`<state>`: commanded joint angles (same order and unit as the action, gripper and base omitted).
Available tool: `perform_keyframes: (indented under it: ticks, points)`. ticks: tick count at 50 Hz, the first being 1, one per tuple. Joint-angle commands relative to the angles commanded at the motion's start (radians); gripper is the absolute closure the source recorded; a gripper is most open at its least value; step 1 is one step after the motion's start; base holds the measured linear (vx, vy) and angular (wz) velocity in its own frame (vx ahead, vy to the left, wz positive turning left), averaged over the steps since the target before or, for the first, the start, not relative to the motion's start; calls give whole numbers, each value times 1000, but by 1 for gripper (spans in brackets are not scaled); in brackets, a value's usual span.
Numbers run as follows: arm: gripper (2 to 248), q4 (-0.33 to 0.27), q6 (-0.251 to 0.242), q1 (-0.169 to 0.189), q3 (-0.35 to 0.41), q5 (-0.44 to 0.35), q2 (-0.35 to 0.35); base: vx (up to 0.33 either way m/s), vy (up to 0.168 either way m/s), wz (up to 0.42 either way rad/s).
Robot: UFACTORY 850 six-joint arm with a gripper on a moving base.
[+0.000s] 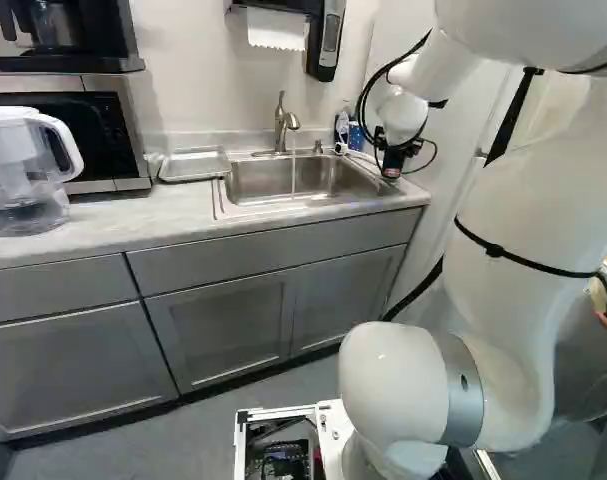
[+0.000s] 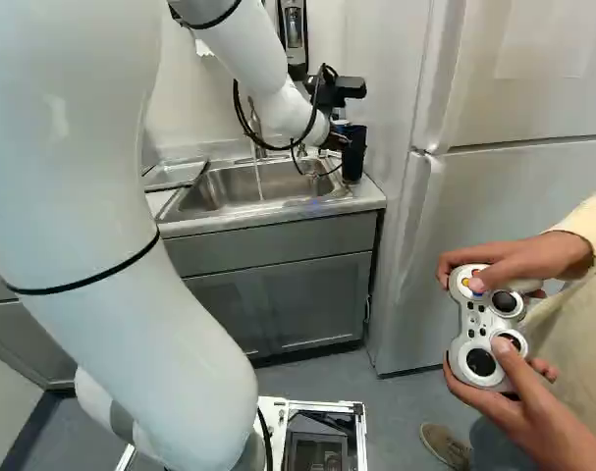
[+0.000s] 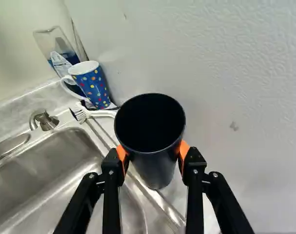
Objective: Rinse the cup and place it in the tray
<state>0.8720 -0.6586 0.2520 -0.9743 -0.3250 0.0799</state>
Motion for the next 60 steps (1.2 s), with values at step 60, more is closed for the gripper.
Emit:
perform_keyframes:
  ticks: [60]
  points:
    - [129,0,0,-132,-43,34,-21,0,0,0]
